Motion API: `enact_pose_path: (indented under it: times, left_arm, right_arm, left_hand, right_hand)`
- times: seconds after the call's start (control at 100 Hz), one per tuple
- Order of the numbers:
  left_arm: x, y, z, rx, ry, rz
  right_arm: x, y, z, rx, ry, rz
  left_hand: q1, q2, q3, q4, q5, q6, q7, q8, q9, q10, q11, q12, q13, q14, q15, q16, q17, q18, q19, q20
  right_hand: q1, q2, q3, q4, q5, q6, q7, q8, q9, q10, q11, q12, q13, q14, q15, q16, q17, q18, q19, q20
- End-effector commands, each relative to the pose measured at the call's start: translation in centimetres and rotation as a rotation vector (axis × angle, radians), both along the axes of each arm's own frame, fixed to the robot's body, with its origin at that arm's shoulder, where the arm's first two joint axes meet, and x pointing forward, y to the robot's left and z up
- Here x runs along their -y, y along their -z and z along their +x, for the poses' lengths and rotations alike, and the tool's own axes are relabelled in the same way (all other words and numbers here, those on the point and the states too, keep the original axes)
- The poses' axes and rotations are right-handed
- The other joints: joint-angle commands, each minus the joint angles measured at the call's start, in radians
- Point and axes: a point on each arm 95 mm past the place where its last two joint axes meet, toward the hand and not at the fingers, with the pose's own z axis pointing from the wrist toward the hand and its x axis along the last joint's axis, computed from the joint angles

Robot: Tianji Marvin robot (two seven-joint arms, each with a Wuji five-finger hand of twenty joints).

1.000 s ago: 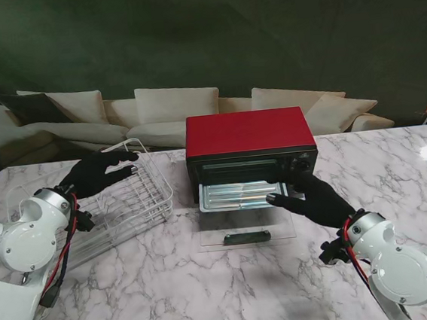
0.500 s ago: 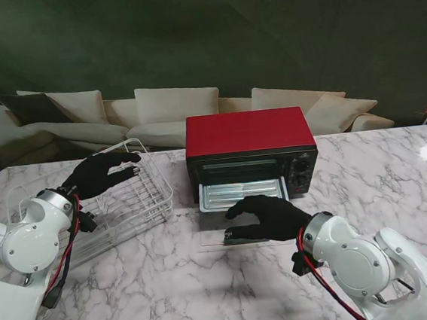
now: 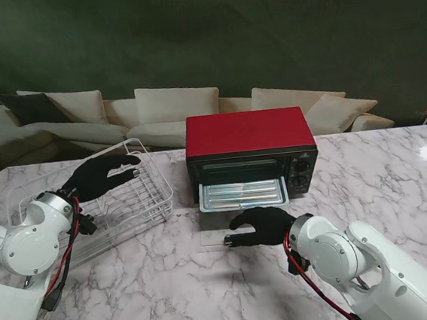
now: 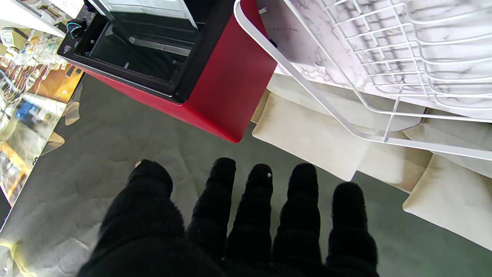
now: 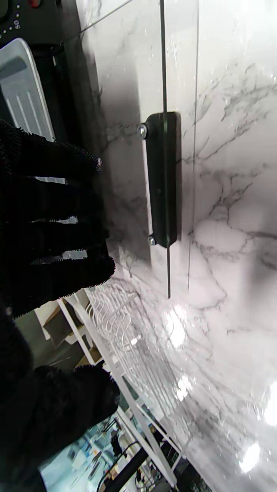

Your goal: Slide the trays into the oven

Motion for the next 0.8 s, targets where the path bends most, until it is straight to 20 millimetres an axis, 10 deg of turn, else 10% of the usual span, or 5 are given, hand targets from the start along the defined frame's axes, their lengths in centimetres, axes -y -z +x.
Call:
enact_pose_path:
  times: [0.0, 0.79]
  left_arm:
    - [0.2, 0.2, -0.1, -0.014, 0.005, 0.003]
    - [0.0, 0.3, -0.2, -0.018, 0.004, 0.007]
  right_arm:
    - [0.5, 0.7, 0.6, -0.015, 0.025, -0.015]
    - [0.2, 1.2, 5.5, -0.011, 0.086, -0.035]
  left_hand:
    - [0.000, 0.040, -0.031, -0.011, 0.016, -0.016, 0.006, 0.009, 0.025, -0.002, 0.006, 0.008, 0.020, 0.007, 0.006, 0.016, -0.009, 0.026, -0.012, 0.022]
    - [0.001, 0.041, -0.030, -0.011, 0.015, -0.015, 0.006, 0.009, 0.024, -0.001, 0.005, 0.008, 0.018, 0.008, 0.005, 0.015, -0.008, 0.024, -0.013, 0.022]
  right_hand:
    - [-0.062, 0.028, -0.003, 0.017, -0.041, -0.027, 0.015, 0.005, -0.025, -0.020, 0.018, 0.009, -0.023, -0.029, -0.013, -0.016, -0.018, -0.038, -0.002, -0.016]
    - [-0.055, 0.025, 0.001, 0.018, -0.084, -0.049, 0.050, -0.019, -0.060, -0.050, 0.014, 0.003, -0.055, -0.058, -0.026, -0.033, -0.037, -0.040, -0.019, -0.033]
